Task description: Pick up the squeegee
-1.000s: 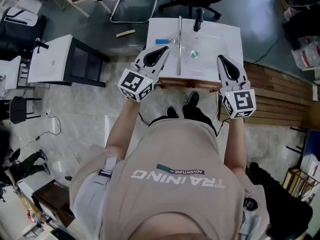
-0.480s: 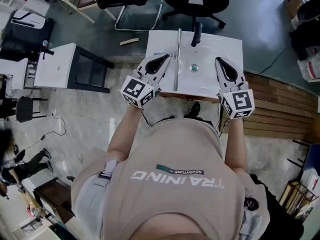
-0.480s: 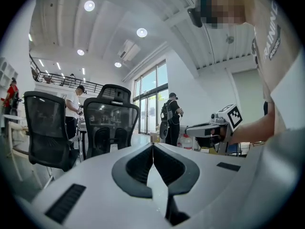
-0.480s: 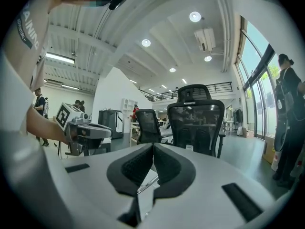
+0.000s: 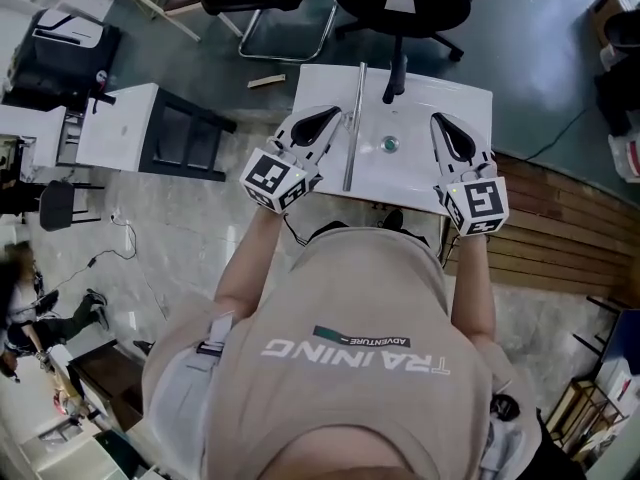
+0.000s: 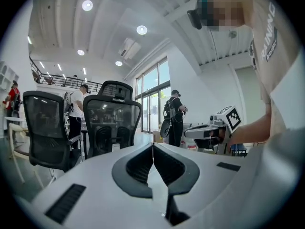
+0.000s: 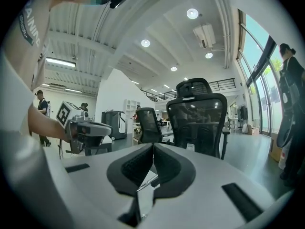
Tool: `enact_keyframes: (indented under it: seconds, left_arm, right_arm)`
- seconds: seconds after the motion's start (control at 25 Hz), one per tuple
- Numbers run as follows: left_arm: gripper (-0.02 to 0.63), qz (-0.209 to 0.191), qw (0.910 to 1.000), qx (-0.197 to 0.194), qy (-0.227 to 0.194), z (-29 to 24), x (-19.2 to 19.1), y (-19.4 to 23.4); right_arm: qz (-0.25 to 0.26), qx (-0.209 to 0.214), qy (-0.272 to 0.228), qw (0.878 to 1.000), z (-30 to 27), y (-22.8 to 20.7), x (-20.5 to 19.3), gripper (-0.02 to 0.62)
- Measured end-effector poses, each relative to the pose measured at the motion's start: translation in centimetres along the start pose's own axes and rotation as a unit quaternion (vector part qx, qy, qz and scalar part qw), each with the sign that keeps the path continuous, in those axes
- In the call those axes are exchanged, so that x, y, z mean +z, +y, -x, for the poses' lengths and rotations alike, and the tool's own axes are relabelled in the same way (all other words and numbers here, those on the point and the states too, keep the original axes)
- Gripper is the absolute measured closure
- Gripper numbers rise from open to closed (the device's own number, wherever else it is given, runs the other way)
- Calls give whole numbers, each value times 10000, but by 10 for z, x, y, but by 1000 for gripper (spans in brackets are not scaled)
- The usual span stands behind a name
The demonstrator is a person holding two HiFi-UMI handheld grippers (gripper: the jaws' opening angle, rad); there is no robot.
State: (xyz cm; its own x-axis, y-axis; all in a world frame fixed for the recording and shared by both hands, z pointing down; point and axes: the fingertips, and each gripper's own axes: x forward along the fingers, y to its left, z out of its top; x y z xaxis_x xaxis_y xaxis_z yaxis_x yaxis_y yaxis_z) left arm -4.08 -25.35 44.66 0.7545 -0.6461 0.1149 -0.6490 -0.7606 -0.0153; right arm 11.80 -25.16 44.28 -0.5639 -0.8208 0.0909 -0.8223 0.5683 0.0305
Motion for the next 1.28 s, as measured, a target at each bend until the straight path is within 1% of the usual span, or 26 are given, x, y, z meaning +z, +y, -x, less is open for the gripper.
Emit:
enact_keyframes:
  seconds: [0.16,0.32,0.48,0.64,0.76,0.92,1.04,1.12,1.16,1.2,1.24,1.28]
  left_arm:
    - [592,-4,10000,90,-3,-12,2,5]
    - [592,29,9999,140,67,-17,0,13]
    - [592,-97,9998,43,158,-18,-2,18]
    - [592,-132,9996,-104,212,-16,-4,30]
    - [591,-360,9980,-309,424,-18,-13,36]
    - [588,-741,9920,-616,818,-18,-36,45]
    - [518,-1022,9851,-808,1121,-23,-54,54]
    - [510,-1253,9776,-962,1388,-29,-70,58]
    - [505,-1388,9719,-1061,1581,-33,-83,61]
    - [497,-1542,9638,-1183,1826,-36,-100,62]
    - [490,-1715,9529,-1331,2118,-40,-120,63]
    - [483,-1908,9389,-1499,2440,-42,-143,63]
  right_arm:
    - [-39,159,18,9999,-4,-6,-3,565]
    - [-96,204,37,9997,-10,-8,-4,565]
    - [-134,128,10,9998,-12,-11,0,565]
    - [-85,-4,-7,10000,-18,-9,11,565]
    - [-20,-43,70,10000,-20,-5,13,565]
    - [7,-189,144,9997,-21,-3,10,565]
    - [23,-269,208,9994,-21,-2,8,565]
    - [40,-347,252,9991,-19,-4,7,565]
    - [39,-397,275,9988,-18,-5,6,565]
    - [34,-451,305,9985,-15,-7,5,565]
    - [29,-508,341,9981,-13,-8,3,565]
    - [28,-566,379,9977,-10,-10,2,565]
